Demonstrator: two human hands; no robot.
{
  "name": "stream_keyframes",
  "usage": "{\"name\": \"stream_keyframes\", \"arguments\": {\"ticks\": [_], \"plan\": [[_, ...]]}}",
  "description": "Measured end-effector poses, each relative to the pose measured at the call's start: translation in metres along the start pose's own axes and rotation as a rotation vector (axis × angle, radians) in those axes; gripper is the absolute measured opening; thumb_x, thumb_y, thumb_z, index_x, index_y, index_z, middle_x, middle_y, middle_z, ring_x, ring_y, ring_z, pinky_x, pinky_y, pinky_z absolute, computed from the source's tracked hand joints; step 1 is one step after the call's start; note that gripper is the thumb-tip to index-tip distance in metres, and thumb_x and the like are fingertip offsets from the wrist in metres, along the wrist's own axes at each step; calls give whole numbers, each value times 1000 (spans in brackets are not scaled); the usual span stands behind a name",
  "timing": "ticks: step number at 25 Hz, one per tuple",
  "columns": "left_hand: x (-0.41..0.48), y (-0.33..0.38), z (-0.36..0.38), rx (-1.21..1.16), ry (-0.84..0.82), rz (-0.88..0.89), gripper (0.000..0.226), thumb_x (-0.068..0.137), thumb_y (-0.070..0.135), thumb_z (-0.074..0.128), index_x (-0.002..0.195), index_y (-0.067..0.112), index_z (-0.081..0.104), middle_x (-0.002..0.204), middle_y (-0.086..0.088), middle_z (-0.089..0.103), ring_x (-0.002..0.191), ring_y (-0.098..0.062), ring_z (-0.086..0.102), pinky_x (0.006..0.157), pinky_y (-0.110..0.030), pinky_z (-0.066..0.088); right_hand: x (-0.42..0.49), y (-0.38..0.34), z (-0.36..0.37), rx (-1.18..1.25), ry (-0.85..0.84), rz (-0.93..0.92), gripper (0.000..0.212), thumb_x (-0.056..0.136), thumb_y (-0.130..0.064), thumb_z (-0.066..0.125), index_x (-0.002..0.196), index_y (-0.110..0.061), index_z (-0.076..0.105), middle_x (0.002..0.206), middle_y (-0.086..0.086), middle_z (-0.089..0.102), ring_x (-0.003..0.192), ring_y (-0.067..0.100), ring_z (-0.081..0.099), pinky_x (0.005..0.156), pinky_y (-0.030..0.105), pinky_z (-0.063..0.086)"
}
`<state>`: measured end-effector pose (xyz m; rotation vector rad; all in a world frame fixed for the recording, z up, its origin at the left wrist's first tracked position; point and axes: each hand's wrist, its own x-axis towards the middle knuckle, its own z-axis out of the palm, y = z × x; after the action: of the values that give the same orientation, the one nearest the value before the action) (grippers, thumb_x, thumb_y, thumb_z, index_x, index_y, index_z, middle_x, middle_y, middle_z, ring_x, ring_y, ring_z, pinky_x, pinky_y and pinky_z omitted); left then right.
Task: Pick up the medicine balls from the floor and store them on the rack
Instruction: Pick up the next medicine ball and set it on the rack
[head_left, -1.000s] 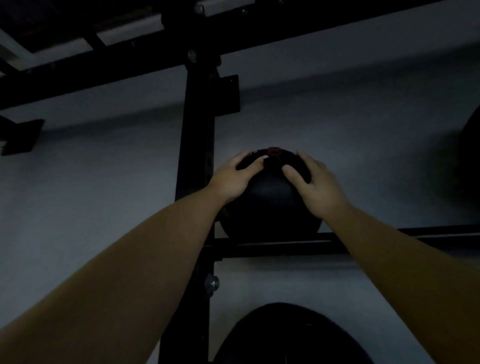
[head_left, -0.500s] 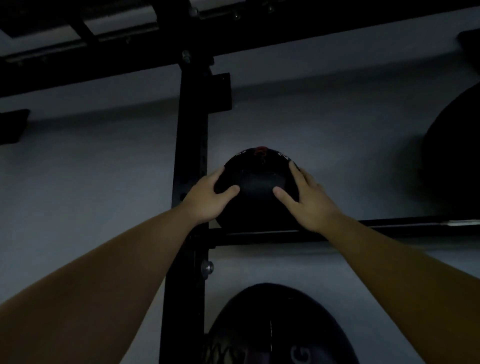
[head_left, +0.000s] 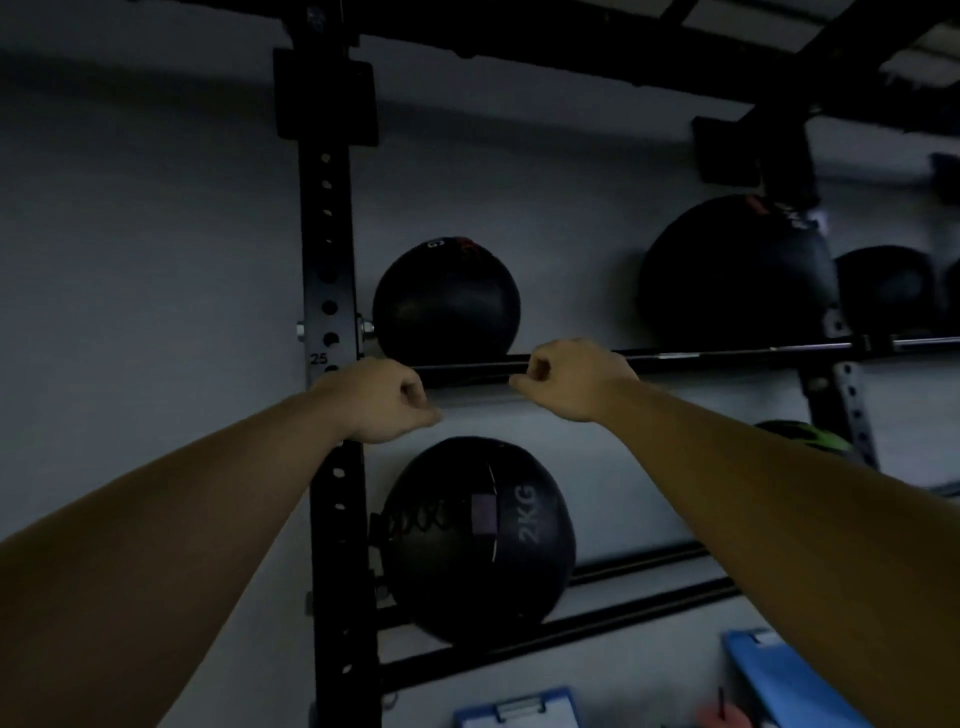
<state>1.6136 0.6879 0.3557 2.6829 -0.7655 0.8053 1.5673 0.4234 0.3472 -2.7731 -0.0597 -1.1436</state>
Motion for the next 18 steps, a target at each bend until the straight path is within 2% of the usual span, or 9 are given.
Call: {"name": "stream_keyframes", "arguments": {"ticks": [2,4,6,9,11,15,18], "plan": [[-14,0,-4,-3,-16,34,32,87,69,69,97,39,73,105,16,72,99,-11,69,95,-39,59,-31,-11,-12,-11,-56,69,35,94,-67,53,92,-34,63,108,-6,67,96,19,63,82,36,53],[-27,11,-9,14,-29,57,34,87,73,67,96,40,71,107,14,71,101,-14,68,96,-40,58,-68,-19,-27,-40,-125,132,37,94,-66,53,96,-32,67,115,-4,68,102,22,64,90,40,54],[-44,33,-6,25,-64,106,34,89,72,66,96,39,69,106,11,69,98,-16,67,91,-38,58,-108,-25,-39,-95,-205,179,47,96,-65,52,108,-24,73,122,0,67,109,25,63,95,43,54],[-81,86,13,-39,-72,194,29,88,65,73,84,37,68,98,9,71,90,-18,66,80,-33,55,-167,-20,-58,-126,-255,262,56,98,-64,51,114,-16,75,128,5,65,113,29,62,99,46,53],[-114,120,26,-70,-102,250,27,87,64,74,82,38,68,95,14,71,90,-17,67,82,-34,56,-208,-18,-72,-129,-267,311,55,98,-62,52,119,-16,72,129,6,65,114,30,61,98,46,54],[-183,191,49,-167,-221,315,34,87,68,72,92,35,74,100,13,71,95,-17,68,90,-39,60,-312,0,-103,-106,-289,412,46,99,-56,54,108,-15,73,110,4,64,103,28,63,89,43,56],[-237,249,63,-184,-277,380,35,88,69,69,95,34,72,103,10,72,97,-19,68,89,-39,59,-399,19,-124,-67,-280,534,39,96,-55,59,109,-21,75,115,5,69,106,29,65,85,38,54]]}}
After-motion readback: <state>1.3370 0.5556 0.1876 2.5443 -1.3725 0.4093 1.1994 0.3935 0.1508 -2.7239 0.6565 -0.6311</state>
